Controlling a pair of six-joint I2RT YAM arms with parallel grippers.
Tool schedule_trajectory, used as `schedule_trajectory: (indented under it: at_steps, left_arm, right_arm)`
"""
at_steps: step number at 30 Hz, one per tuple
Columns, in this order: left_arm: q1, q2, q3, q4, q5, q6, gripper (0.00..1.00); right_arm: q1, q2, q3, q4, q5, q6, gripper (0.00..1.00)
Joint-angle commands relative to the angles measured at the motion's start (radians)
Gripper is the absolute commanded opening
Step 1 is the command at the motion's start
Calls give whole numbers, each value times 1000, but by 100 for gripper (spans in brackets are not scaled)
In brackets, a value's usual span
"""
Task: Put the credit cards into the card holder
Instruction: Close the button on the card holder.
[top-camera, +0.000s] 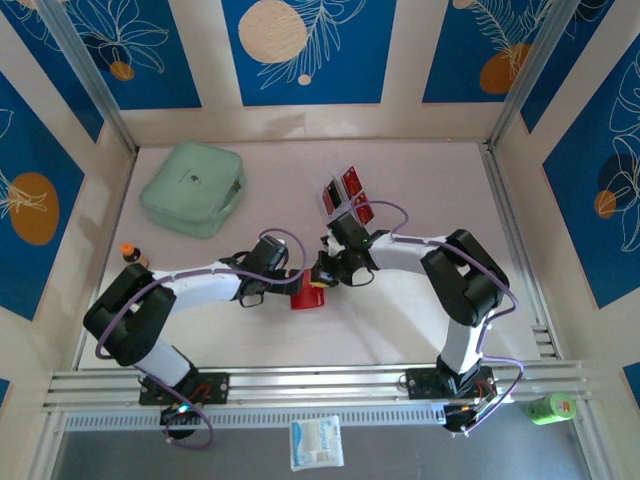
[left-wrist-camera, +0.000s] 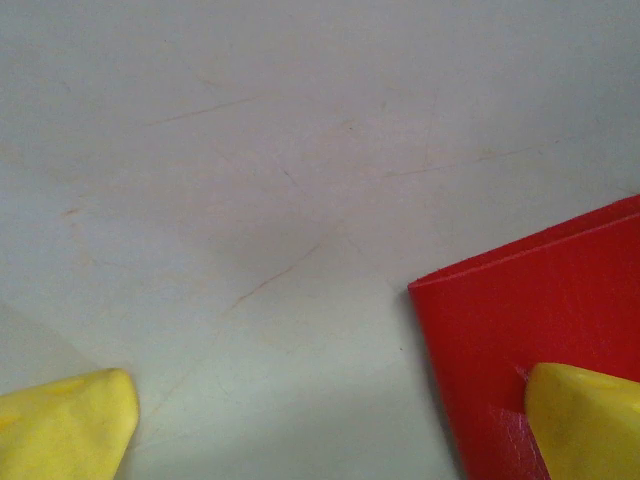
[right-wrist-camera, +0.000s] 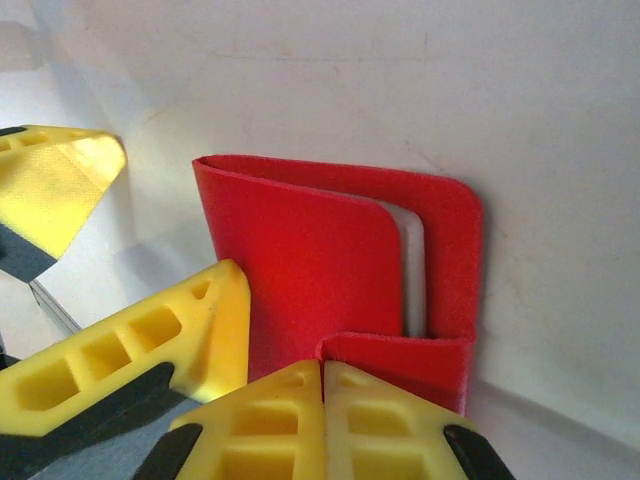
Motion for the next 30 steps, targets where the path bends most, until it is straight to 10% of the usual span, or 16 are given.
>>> schedule_trajectory:
  at_steps: [1, 30]
  left_arm:
    - [1, 55, -20, -73, 54, 3, 100]
    - [1, 44, -13, -93, 50, 6, 100]
  right_arm:
    - [20, 29, 6, -13, -21, -1, 0]
    - [25, 103, -45, -112, 76, 29, 0]
